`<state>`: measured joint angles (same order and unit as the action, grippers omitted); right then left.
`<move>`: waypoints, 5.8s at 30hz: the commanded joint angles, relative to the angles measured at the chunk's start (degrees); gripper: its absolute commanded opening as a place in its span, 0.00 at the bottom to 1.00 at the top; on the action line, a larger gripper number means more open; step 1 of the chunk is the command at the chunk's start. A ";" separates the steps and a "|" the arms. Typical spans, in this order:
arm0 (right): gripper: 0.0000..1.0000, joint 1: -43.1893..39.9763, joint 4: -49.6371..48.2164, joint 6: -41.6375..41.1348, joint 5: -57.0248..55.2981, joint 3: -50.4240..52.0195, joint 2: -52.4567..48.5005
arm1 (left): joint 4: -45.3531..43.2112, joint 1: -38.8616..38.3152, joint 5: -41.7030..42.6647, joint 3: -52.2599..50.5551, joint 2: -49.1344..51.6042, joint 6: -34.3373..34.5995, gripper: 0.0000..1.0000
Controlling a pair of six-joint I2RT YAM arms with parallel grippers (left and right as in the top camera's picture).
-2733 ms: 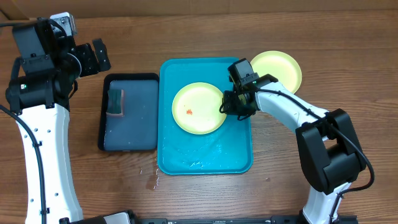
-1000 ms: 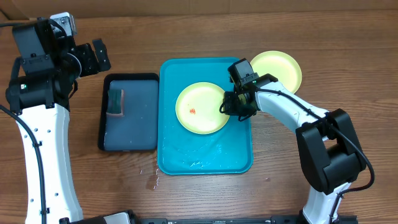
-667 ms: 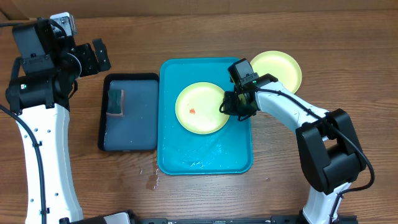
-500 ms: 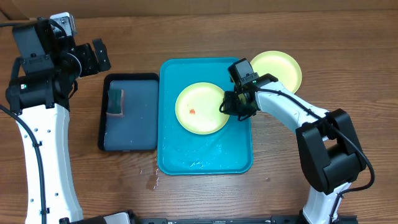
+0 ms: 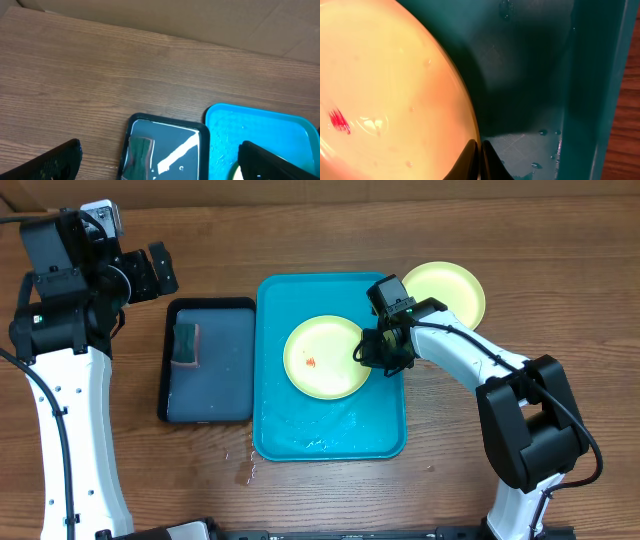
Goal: Clean dirty plates on tray and stack at the side
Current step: 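Hold the yellow plate's rim steady with the right gripper, then lower the left gripper onto the green sponge on the black tray, then grasp the green sponge with the left gripper and lift it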
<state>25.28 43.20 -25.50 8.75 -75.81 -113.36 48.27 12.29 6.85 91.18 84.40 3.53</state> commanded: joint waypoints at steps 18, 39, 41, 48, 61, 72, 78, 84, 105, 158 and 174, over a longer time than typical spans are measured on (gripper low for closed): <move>0.04 0.15 2.29 4.46 0.50 -1.20 1.22 | -0.02 -0.33 7.37 0.22 0.46 5.75 1.00; 0.04 -0.59 6.64 4.33 0.87 -3.72 1.92 | 12.13 -0.44 1.64 -6.71 9.73 2.05 0.24; 0.04 -0.59 6.67 4.37 0.66 -3.72 1.92 | 12.09 -0.44 1.66 -6.71 13.29 2.05 0.22; 0.04 -0.59 6.23 4.28 0.79 -3.72 1.92 | 9.68 -0.44 -2.08 -6.71 23.21 1.90 0.29; 0.04 -0.59 6.10 4.28 0.74 -3.72 1.92 | 5.05 -3.39 -10.91 -6.78 25.88 1.64 0.36; 0.04 -0.59 6.40 4.35 0.70 -3.72 1.92 | 2.99 -5.05 -15.39 -9.20 26.95 3.67 0.42; 0.04 -0.59 6.23 4.48 0.74 -3.72 1.92 | 3.08 -4.24 -11.76 -9.75 27.17 1.07 0.42; 0.04 -0.59 6.43 4.50 0.33 -3.72 1.92 | 1.77 -2.84 -10.71 -10.16 29.07 0.68 0.43; 0.04 -0.59 6.25 4.48 0.35 -3.69 1.92 | -1.57 -1.77 -10.29 -11.15 30.25 -3.39 0.34; 0.18 -0.55 3.19 4.26 5.44 -2.89 1.90 | 6.47 -1.18 9.27 -7.56 21.64 -5.31 0.04; 0.04 -0.55 -1.27 3.74 5.31 -0.63 1.88 | 6.75 -4.61 5.97 -7.52 21.64 -6.73 0.04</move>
<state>25.10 42.06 -21.34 13.69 -76.82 -113.34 54.81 8.14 12.64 82.37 107.66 -1.80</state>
